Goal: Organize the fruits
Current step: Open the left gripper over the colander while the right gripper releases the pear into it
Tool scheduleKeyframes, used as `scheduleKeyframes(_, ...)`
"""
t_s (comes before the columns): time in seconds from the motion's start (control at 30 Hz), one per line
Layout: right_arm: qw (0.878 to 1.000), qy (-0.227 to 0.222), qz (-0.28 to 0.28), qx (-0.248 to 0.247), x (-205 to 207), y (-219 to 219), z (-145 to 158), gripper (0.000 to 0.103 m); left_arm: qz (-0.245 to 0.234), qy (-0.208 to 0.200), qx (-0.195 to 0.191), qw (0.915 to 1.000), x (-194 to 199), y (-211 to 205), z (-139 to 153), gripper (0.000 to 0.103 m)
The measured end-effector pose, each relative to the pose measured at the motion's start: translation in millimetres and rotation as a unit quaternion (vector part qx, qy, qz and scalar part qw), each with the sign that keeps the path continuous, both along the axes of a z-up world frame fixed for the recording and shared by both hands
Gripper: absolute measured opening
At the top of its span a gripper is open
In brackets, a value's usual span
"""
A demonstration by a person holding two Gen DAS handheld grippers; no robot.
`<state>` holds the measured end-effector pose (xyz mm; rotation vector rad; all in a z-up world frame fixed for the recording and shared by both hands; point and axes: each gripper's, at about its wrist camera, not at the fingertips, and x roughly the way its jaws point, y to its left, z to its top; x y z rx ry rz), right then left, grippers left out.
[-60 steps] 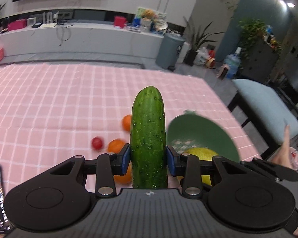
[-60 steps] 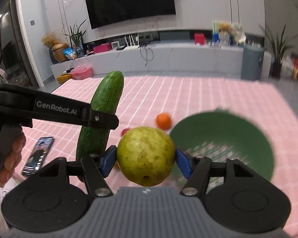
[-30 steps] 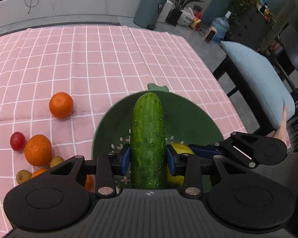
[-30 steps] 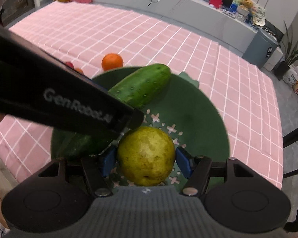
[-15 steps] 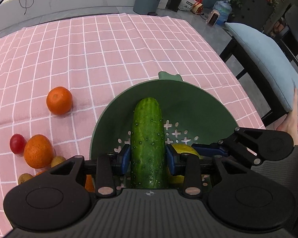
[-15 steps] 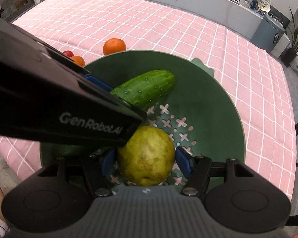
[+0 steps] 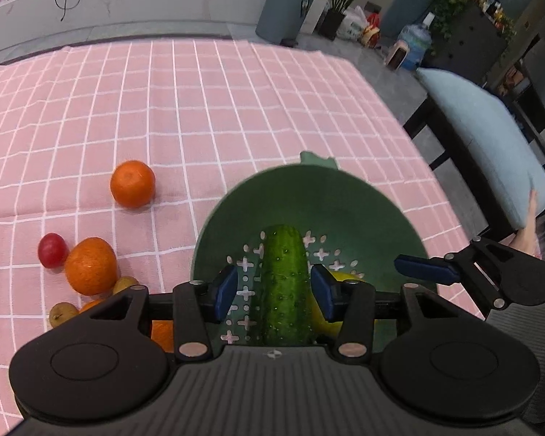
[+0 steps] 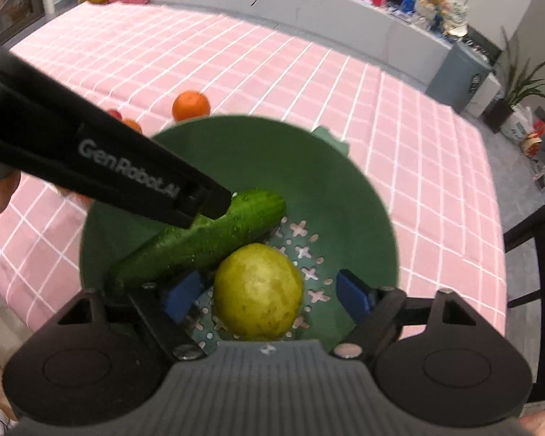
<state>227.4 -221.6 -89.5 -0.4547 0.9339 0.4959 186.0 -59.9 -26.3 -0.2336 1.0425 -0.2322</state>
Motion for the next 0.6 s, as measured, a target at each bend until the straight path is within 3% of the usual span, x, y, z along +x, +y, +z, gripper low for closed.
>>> scheduleKeyframes(0.33,0.996,-0.067,-0.033,0.045,-50.3,-0.3,16.0,0.086,-0.007,-0.062,0.01,0.998,-32.4,18.1,26.4,0.056)
scheduleKeyframes(0.4,0.993,-0.09,-0.043,0.056,-59.7,2.6,18.5,0.094,-0.009,-0.071,0.016,0.9974,-39.2,24.6,28.9,0.056)
scheduleKeyframes(0.6,0.986,-0.115,-0.058,0.104,-81.2,14.4,22.9,0.091,-0.011,-0.088,0.015,0.9959,-58.2,51.8,32.8,0.056)
